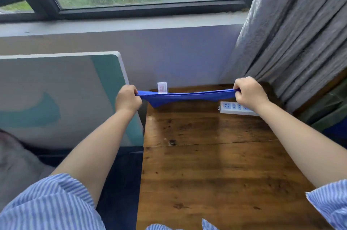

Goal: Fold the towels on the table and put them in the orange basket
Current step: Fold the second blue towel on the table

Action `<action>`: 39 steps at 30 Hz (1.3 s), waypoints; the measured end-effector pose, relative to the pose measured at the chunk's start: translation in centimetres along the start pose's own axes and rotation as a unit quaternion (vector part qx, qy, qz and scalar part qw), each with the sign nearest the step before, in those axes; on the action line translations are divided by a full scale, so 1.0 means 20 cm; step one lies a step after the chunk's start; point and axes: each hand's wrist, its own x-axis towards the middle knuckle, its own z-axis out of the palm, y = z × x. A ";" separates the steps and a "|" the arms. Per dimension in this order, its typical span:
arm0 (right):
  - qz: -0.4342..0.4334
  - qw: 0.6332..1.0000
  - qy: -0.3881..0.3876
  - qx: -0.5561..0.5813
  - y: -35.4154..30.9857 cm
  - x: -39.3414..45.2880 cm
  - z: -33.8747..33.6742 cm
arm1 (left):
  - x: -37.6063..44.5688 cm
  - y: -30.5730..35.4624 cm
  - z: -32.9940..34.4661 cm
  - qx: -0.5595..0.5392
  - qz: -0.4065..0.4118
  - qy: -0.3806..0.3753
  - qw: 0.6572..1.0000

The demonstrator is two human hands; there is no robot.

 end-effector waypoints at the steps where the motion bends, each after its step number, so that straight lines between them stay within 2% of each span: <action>1: -0.008 0.999 -0.044 -0.006 0.01 -0.04 0.03 | -0.05 -0.04 0.02 0.035 0.011 -0.034 0.999; 4: -0.016 0.982 -0.189 -0.020 0.02 -0.21 0.17 | -0.21 -0.15 0.11 0.140 0.055 -0.199 0.968; 7: -0.006 0.951 -0.306 -0.051 0.04 -0.39 0.35 | -0.36 -0.22 0.18 0.239 0.104 -0.351 0.900; 12: -0.019 0.913 -0.397 -0.096 0.05 -0.70 0.57 | -0.61 -0.33 0.31 0.368 0.169 -0.437 0.803; 14: -0.028 0.900 -0.421 -0.111 0.05 -0.82 0.62 | -0.72 -0.38 0.36 0.387 0.178 -0.450 0.785; 17: -0.041 0.890 -0.435 -0.131 0.05 -0.96 0.65 | -0.89 -0.41 0.41 0.392 0.175 -0.451 0.783; 19: -0.052 0.888 -0.434 -0.140 0.07 -1.06 0.68 | -1.01 -0.44 0.45 0.392 0.166 -0.435 0.793; 21: -0.074 0.892 -0.420 -0.152 0.10 -1.17 0.71 | -1.13 -0.45 0.50 0.388 0.143 -0.424 0.806; 25: -0.114 0.892 -0.397 -0.186 0.13 -1.38 0.77 | -1.36 -0.48 0.59 0.396 0.120 -0.420 0.808; 34: -0.100 0.851 -0.464 -0.224 0.15 -1.61 0.77 | -1.68 -0.53 0.59 0.367 0.074 -0.459 0.806; 37: -0.083 0.868 -0.448 -0.197 0.15 -1.56 0.75 | -1.64 -0.50 0.58 0.368 0.070 -0.444 0.814; 39: -0.079 0.909 -0.373 -0.165 0.14 -1.49 0.77 | -1.56 -0.46 0.59 0.350 0.067 -0.409 0.840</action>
